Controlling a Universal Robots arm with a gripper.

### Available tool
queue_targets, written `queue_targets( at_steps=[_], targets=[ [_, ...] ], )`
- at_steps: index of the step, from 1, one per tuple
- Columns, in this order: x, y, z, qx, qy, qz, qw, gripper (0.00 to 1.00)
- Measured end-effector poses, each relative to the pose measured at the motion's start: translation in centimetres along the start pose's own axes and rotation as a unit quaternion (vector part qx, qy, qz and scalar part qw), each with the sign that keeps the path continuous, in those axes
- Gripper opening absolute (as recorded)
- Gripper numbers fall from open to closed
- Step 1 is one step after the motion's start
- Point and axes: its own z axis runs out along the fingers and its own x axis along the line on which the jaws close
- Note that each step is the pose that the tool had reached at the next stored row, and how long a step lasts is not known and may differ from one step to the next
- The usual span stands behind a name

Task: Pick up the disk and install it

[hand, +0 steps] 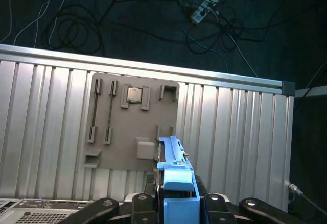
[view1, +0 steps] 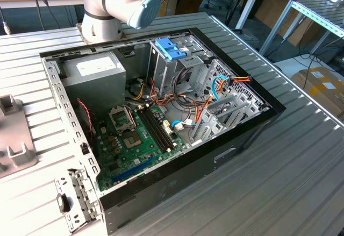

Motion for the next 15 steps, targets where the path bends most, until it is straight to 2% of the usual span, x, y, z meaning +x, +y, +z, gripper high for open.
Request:
queue_targets(
  at_steps=[15],
  targets=[
    [0.22, -0.18, -0.02, 0.0, 0.0, 0.0, 1.0, 0.37]
  ],
)
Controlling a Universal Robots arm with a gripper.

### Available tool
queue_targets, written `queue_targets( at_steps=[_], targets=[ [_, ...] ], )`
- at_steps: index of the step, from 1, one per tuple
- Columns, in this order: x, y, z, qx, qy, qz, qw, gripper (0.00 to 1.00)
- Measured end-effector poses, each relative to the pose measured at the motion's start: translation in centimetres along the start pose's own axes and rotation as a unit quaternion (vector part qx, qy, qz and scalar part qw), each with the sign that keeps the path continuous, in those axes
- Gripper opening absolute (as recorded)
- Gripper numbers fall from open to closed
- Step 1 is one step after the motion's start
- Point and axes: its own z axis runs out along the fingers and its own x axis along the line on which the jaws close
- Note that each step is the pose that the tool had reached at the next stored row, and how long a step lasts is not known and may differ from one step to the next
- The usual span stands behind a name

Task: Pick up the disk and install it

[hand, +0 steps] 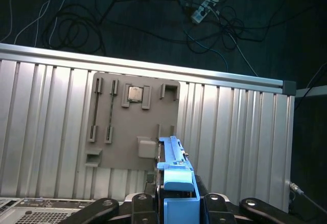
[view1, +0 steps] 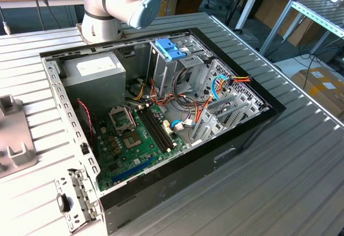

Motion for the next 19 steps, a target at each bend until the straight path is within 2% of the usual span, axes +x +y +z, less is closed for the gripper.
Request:
queue_targets(
  at_steps=[19],
  targets=[
    [0.31, -0.33, -0.03, 0.0, 0.0, 0.0, 1.0, 0.37]
  ],
)
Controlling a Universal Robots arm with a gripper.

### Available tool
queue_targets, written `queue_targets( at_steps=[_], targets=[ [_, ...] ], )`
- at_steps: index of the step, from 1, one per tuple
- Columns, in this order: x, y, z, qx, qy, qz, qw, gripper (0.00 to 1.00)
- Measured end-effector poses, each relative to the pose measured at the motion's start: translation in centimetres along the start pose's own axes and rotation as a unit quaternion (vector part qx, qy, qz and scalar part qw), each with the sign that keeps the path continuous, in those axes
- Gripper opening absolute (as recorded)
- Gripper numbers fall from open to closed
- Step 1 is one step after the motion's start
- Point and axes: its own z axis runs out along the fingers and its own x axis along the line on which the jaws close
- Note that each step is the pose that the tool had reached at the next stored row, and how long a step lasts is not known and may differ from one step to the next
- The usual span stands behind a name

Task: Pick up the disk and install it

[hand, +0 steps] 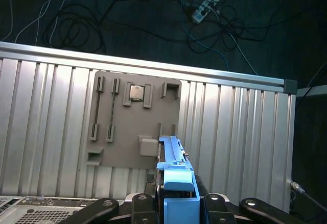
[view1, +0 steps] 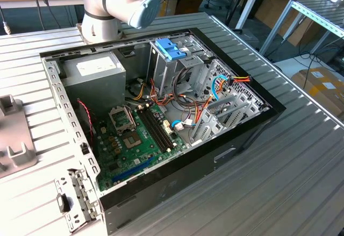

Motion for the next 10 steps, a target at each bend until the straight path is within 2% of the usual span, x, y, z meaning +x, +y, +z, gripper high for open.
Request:
queue_targets(
  at_steps=[10],
  targets=[
    [0.04, -0.23, 0.0, -0.0001, 0.0, 0.0, 1.0, 0.37]
  ],
)
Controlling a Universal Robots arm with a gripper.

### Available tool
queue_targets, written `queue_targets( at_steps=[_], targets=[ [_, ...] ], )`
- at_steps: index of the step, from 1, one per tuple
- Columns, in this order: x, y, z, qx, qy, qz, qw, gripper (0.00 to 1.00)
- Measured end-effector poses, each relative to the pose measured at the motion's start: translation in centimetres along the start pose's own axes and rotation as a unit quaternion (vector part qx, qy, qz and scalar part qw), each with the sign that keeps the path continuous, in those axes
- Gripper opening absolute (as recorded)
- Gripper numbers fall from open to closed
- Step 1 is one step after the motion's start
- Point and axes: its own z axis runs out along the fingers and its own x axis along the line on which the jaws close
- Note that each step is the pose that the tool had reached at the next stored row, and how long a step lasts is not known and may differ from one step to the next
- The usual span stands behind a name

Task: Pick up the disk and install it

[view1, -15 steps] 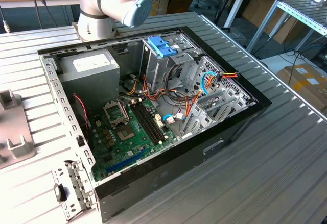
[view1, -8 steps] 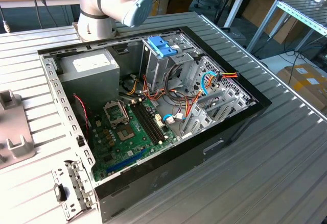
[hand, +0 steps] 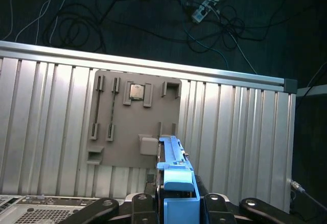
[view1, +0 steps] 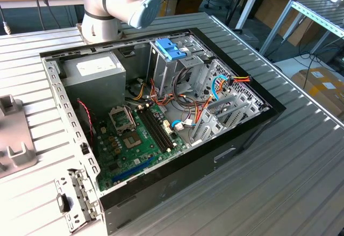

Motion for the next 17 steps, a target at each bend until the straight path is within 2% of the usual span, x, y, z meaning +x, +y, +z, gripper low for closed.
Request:
queue_targets(
  at_steps=[17],
  targets=[
    [0.1, -0.42, -0.02, 0.0, 0.0, 0.0, 1.0, 0.37]
  ],
)
